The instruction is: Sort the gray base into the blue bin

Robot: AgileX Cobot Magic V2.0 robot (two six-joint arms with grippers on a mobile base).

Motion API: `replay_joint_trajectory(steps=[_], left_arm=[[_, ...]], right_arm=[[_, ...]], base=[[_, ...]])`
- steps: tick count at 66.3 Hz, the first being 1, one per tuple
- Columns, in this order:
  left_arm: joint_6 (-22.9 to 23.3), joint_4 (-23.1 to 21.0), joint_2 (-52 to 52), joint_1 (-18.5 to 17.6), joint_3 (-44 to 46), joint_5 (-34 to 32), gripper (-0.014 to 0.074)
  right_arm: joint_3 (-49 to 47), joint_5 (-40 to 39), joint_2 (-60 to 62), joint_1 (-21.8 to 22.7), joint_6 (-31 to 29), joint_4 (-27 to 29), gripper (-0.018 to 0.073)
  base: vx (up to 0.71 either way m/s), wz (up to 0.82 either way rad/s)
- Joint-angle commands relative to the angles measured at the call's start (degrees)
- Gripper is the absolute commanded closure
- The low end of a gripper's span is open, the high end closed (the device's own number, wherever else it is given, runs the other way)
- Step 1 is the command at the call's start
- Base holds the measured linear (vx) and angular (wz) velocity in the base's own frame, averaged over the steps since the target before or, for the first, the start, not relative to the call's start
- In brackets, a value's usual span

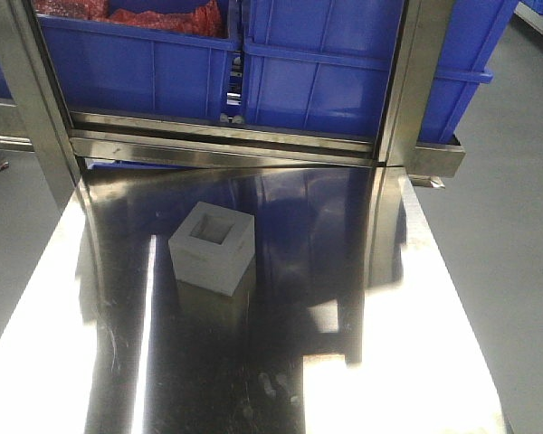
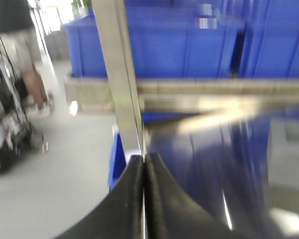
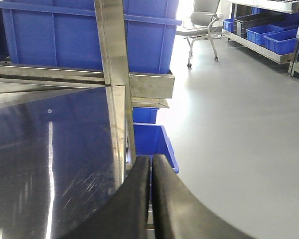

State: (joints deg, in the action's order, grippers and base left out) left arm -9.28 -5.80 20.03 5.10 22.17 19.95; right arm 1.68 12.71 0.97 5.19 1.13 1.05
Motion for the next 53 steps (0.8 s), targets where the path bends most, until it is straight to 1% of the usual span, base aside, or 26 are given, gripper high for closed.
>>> replay_joint_trajectory(steps=[1, 8, 13, 15, 20, 24, 25, 30, 33, 36, 41, 45, 53], left_arm=[[-0.51, -0.57, 5.84, -0.29, 4.56, -2.38, 0.0603], [-0.51, -0.77, 9.11, -0.29, 5.87, -3.20, 0.0603], [-0.51, -0.77, 9.47, -0.29, 5.94, -3.90, 0.0591], [-0.51, -0.77, 9.22, -0.29, 5.94, -4.04, 0.0575], [-0.51, -0.77, 9.03, -0.29, 5.94, -4.10, 0.0504], [-0.51, -0.77, 9.03, -0.29, 5.94, -3.93, 0.0404], [-0.51, -0.77, 9.03, -0.29, 5.94, -3.87, 0.0362], [-0.51, -0.90, 9.03, -0.29, 5.94, -3.67, 0.0206], [-0.51, -0.90, 9.03, -0.29, 5.94, -3.87, 0.0082], [-0.51, -0.90, 9.03, -0.29, 5.94, -3.93, -0.0011], [-0.51, -0.81, 9.03, -0.29, 5.94, -3.88, -0.0129], [-0.51, -0.81, 9.03, -0.29, 5.94, -3.88, -0.0137], [-0.51, -0.81, 9.03, -0.29, 5.94, -3.88, -0.0116]], right_arm=[[0.03, -4.23, 0.10, -0.02, -0.44, -0.38, 0.0564], [0.03, -4.23, 0.10, -0.02, -0.44, -0.38, 0.0564], [0.03, -4.23, 0.10, -0.02, -0.44, -0.38, 0.0564], [0.03, -4.23, 0.10, -0.02, -0.44, -0.38, 0.0564], [0.03, -4.23, 0.10, -0.02, -0.44, -0.38, 0.0564], [0.03, -4.23, 0.10, -0.02, -0.44, -0.38, 0.0564], [0.03, -4.23, 0.10, -0.02, -0.44, -0.38, 0.0564], [0.03, -4.23, 0.10, -0.02, -0.44, -0.38, 0.0564], [0.03, -4.23, 0.10, -0.02, -0.44, -0.38, 0.0564], [0.03, -4.23, 0.10, -0.02, -0.44, -0.38, 0.0564], [0.03, -4.23, 0.10, -0.02, -0.44, -0.38, 0.0564], [0.03, -4.23, 0.10, -0.02, -0.44, -0.38, 0.0564], [0.03, -4.23, 0.10, -0.02, -0.44, -0.38, 0.0564]], base=[[0.00, 0.00], [0.00, 0.00], [0.00, 0.00], [0.00, 0.00], [0.00, 0.00], [0.00, 0.00], [0.00, 0.00], [0.00, 0.00], [0.00, 0.00], [0.00, 0.00], [0.00, 0.00], [0.00, 0.00], [0.00, 0.00]])
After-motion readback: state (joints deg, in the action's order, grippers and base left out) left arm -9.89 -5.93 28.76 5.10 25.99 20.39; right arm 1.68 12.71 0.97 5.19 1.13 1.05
